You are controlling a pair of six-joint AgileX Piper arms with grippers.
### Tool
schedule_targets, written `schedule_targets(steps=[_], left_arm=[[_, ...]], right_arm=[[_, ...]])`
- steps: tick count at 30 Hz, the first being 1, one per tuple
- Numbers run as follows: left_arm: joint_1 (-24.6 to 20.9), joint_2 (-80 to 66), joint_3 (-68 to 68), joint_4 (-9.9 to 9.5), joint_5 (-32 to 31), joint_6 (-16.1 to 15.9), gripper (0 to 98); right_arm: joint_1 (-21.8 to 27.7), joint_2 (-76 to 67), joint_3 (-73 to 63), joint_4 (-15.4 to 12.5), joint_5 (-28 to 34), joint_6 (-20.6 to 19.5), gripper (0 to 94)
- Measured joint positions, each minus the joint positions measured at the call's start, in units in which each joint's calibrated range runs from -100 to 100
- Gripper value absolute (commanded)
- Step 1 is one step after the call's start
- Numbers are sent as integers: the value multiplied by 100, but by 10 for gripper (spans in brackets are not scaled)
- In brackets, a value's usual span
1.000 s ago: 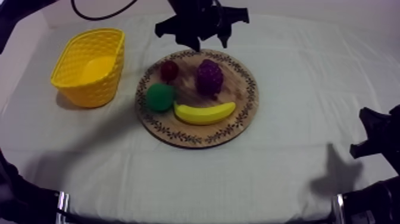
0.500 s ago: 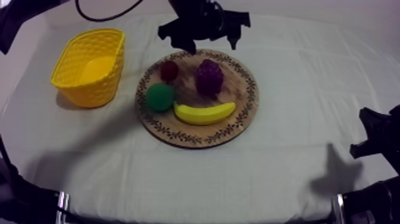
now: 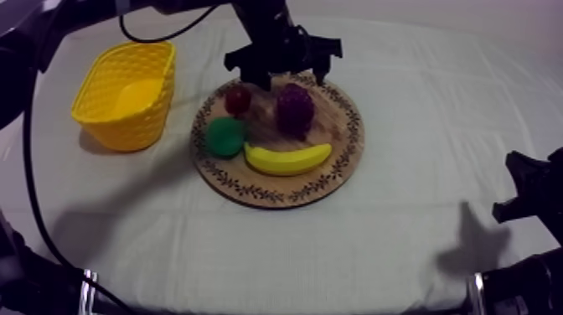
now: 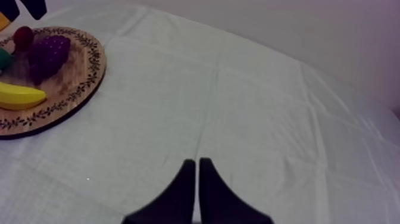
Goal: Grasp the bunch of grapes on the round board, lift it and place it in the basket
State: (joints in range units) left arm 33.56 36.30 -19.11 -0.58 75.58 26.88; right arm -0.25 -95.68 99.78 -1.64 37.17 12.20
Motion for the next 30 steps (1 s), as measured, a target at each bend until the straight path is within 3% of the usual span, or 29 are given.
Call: schedule_targets(steps=[30], left_arm=[[-259,1446,-854,296,-185,-231,745]], right_arm=[[0,0,0,0,0,0,5]])
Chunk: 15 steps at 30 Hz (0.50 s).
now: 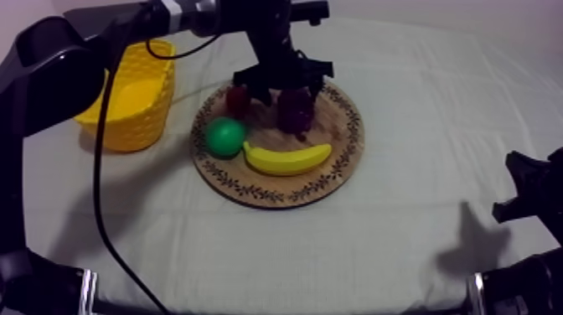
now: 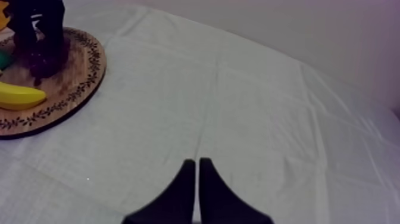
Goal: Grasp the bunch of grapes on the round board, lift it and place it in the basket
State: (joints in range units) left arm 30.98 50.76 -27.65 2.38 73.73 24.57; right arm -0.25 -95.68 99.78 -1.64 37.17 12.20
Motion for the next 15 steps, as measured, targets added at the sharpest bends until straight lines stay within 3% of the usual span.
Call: schedule_targets(steps=[15], left_arm=[[-37,494,-384,141,167,-108,737]], right_arm=[[0,0,0,0,4,0,5]])
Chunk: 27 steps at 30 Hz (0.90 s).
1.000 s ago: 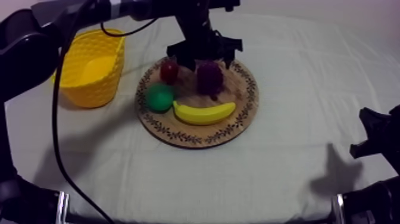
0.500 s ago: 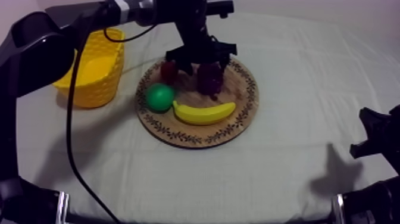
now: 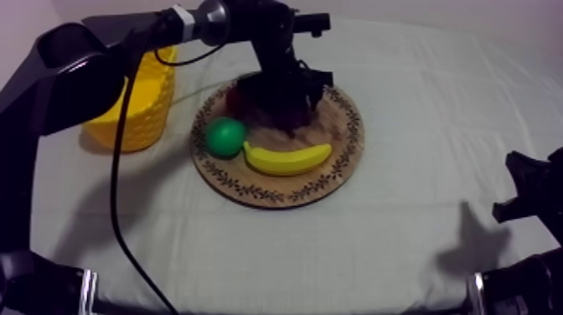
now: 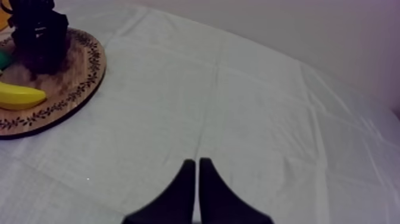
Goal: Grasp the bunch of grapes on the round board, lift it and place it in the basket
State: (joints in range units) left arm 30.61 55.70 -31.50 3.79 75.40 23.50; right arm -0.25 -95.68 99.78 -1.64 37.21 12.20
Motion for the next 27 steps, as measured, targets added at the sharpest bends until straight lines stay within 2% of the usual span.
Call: schedule_targets(steps=[10,14,23,27], left_arm=[[17,85,-141,-12,108,-4,685],[25,79,-122,-19,116,24,609],[41,42,-143,-63,132,56,347],[46,36,-150,-73,132,72,321]], right_arm=[[0,0,0,0,0,0,5],[0,0,0,0,0,0,5],[0,0,0,0,0,0,5],[0,0,0,0,0,0,5]])
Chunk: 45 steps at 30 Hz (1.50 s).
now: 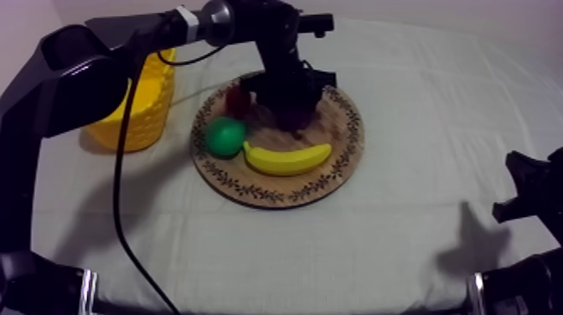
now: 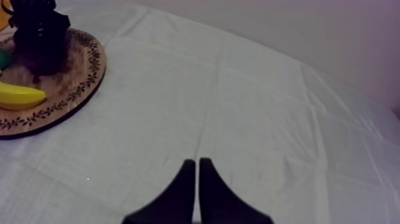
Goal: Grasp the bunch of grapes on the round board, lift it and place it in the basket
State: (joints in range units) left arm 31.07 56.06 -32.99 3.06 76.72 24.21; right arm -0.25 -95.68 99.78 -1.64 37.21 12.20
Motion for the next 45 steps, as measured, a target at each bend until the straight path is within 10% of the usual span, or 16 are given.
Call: schedule_targets(steps=[29,45], left_arm=[[102,-1232,1246,-114,-623,-142,304],[347,-3465,2869,-511,-744,-364,303]], right_arm=[[0,0,0,0,-2,0,5],[0,0,0,0,-2,0,5]])
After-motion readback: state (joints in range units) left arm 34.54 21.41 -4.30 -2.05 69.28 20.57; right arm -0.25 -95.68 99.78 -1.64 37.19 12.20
